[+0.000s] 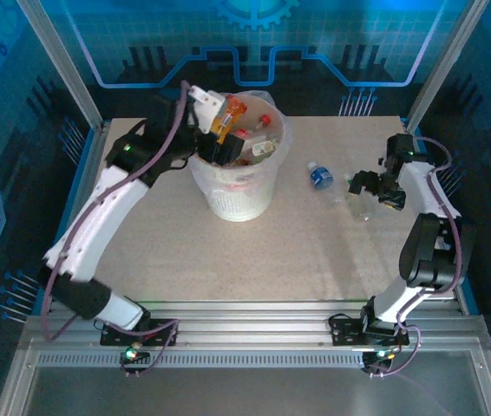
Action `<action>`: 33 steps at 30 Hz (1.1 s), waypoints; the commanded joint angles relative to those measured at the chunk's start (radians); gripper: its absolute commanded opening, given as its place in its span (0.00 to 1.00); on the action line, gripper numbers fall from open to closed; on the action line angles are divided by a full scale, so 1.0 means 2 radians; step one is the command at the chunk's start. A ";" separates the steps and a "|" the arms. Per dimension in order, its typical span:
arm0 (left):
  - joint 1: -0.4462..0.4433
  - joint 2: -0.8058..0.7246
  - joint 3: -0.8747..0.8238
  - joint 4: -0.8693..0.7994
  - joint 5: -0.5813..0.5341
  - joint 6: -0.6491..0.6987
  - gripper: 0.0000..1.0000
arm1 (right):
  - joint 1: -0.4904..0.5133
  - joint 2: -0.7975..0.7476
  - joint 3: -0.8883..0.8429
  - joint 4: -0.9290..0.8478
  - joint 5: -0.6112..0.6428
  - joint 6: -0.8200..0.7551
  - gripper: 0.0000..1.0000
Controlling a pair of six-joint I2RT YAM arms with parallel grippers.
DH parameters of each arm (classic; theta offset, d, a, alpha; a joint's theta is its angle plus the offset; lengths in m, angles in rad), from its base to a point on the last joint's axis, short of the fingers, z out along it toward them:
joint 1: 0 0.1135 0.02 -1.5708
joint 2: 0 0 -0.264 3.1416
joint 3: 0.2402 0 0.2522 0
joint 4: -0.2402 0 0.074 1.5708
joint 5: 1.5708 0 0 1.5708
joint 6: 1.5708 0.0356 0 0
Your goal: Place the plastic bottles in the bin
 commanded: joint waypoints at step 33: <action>-0.003 -0.217 -0.225 0.153 0.026 -0.113 0.99 | -0.003 0.148 0.071 -0.021 0.003 -0.077 0.93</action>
